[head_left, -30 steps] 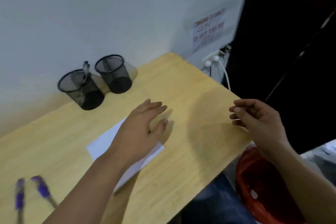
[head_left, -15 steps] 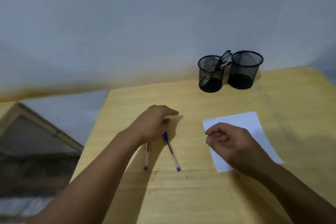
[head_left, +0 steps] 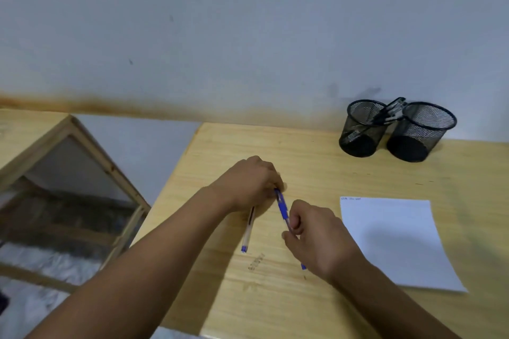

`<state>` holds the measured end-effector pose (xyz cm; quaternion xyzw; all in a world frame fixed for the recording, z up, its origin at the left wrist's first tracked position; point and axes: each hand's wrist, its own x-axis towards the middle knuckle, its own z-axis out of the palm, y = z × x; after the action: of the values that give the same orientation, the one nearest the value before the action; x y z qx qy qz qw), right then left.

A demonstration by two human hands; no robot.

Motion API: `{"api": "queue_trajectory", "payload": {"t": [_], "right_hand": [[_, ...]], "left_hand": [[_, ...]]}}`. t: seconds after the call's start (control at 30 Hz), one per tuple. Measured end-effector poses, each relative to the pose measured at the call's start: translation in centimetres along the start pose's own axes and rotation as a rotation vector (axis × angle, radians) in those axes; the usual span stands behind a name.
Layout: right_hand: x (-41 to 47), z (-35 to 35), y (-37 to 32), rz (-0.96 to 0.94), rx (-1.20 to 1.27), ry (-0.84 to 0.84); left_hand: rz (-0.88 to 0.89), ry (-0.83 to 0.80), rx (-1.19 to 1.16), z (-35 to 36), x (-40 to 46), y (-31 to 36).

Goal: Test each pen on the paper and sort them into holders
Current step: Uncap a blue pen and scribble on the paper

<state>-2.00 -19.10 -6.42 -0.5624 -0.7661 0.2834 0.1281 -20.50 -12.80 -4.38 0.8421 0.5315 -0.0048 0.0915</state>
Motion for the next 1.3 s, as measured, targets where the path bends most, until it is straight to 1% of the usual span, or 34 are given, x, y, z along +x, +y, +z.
{"api": "queue_trajectory", "payload": {"t": [0.07,0.17,0.37,0.5,0.6,0.8,0.9,1.0,1.17,1.3], "right_hand": [[-0.2,-0.6,0.7,0.031,0.042,-0.005],[-0.9,-2.3,2.2,0.029,0.064,0.012],[-2.6,-6.5,5.0,0.000,-0.058,0.075],[-3.1,-8.2,6.4,-0.021,-0.051,0.127],[-3.2,-8.7,7.2,-0.048,-0.045,0.174],[-3.6,-8.8,8.0,-0.083,-0.026,0.202],[-3.8,-8.5,8.5,-0.088,0.004,0.250],[-4.1,-7.7,8.9,-0.097,-0.025,0.257],[-4.2,-6.8,9.1,-0.095,-0.073,0.312],[-4.3,-6.9,9.1,-0.052,-0.054,0.306]], "left_hand": [[0.013,0.044,-0.023,0.2,-0.1,0.0],[0.046,0.124,-0.135,0.5,-0.3,0.6],[0.105,0.256,-0.370,1.8,0.0,3.7],[0.111,0.374,-0.512,2.4,0.7,6.8],[0.108,0.409,-0.595,2.9,1.3,8.8],[0.022,0.374,-0.781,4.2,1.3,11.0],[0.016,0.333,-0.857,4.1,1.2,11.5],[0.009,0.301,-0.915,4.0,1.1,11.7],[-0.027,0.301,-0.945,3.7,1.0,11.9],[-0.053,0.283,-0.928,3.6,1.0,11.8]]}}
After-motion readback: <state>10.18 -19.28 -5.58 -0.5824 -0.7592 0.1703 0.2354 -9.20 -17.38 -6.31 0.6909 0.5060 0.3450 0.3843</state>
